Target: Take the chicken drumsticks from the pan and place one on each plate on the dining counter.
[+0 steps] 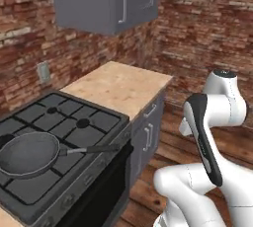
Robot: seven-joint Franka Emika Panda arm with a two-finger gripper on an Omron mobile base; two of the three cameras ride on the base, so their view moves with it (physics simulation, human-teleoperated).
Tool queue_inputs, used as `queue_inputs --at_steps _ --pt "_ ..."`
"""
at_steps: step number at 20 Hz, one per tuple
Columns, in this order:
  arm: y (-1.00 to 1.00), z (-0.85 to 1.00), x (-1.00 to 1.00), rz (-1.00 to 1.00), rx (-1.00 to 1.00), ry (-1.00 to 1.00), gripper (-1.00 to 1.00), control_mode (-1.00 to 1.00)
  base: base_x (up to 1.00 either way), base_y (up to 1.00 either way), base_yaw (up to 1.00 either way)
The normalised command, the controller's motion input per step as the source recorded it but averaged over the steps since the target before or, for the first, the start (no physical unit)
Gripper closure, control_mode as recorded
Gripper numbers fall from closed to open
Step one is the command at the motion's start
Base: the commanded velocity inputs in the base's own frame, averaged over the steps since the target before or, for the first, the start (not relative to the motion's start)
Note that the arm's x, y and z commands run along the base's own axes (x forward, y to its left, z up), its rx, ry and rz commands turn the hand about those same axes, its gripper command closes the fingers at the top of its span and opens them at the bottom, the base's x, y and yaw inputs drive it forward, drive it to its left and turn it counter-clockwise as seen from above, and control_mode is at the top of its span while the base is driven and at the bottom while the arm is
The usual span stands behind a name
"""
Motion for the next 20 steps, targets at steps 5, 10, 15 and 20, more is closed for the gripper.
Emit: queue_inputs --at_steps 5,10,15,20 --pt "0.0 0.0 0.0 0.0 0.0 0.0 1.0 1.0 0.0 0.01 -1.0" --pt "0.0 0.0 0.0 0.0 0.0 0.0 1.0 1.0 0.0 0.06 -1.0" --pt "0.0 0.0 0.0 0.0 0.0 0.0 1.0 1.0 0.0 0.07 -1.0" --pt "0.0 0.0 0.0 0.0 0.0 0.0 1.0 1.0 0.02 0.09 -1.0"
